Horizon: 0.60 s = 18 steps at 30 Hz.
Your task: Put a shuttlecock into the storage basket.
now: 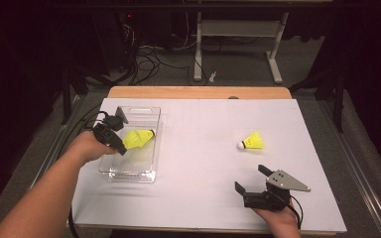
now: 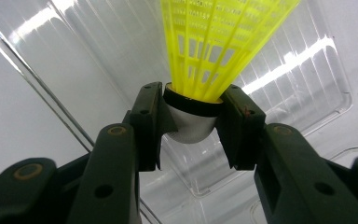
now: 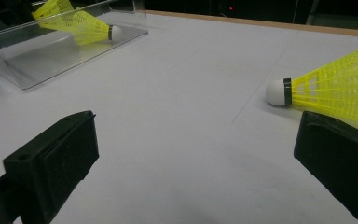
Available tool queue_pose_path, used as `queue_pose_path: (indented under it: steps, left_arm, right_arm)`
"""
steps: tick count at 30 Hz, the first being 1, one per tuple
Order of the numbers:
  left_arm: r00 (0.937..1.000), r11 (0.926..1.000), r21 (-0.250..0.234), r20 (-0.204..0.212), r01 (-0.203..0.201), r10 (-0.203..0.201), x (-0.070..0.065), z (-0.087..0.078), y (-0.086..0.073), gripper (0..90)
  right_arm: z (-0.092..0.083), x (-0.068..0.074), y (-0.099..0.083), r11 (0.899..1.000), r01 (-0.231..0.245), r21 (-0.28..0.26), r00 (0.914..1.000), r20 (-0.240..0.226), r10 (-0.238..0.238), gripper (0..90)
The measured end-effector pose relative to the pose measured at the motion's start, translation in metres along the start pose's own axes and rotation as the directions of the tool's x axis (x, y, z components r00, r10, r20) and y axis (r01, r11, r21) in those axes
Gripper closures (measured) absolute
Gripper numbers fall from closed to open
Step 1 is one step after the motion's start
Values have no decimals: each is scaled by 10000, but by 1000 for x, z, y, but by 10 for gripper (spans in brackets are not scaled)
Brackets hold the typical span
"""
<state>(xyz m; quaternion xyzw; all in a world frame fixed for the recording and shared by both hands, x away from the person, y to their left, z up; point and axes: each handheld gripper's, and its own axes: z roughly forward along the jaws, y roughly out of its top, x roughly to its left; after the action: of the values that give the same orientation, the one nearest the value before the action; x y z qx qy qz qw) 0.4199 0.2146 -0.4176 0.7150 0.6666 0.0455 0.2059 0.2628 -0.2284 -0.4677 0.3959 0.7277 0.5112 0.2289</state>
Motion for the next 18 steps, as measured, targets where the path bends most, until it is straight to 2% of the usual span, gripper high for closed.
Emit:
queue_pose_path:
  steps: [5, 12, 18]
  left_arm:
    - [10000, 10000, 5, 13, 22, -22, 0, 0, 0, 592]
    - [9997, 10000, -16, 241, -59, 59, -4, -4, -3, 540]
    - [9991, 9993, 66, 198, -367, 366, -8, -6, -8, 497]
  right_arm:
    - [0, 0, 0, 10000, -32, -30, 10000, -16, 32, 2]
    - [0, 0, 0, 10000, -45, -21, 10000, -6, 45, 2]
    - [0, -1, 0, 10000, -12, -32, 10000, -1, 12, 2]
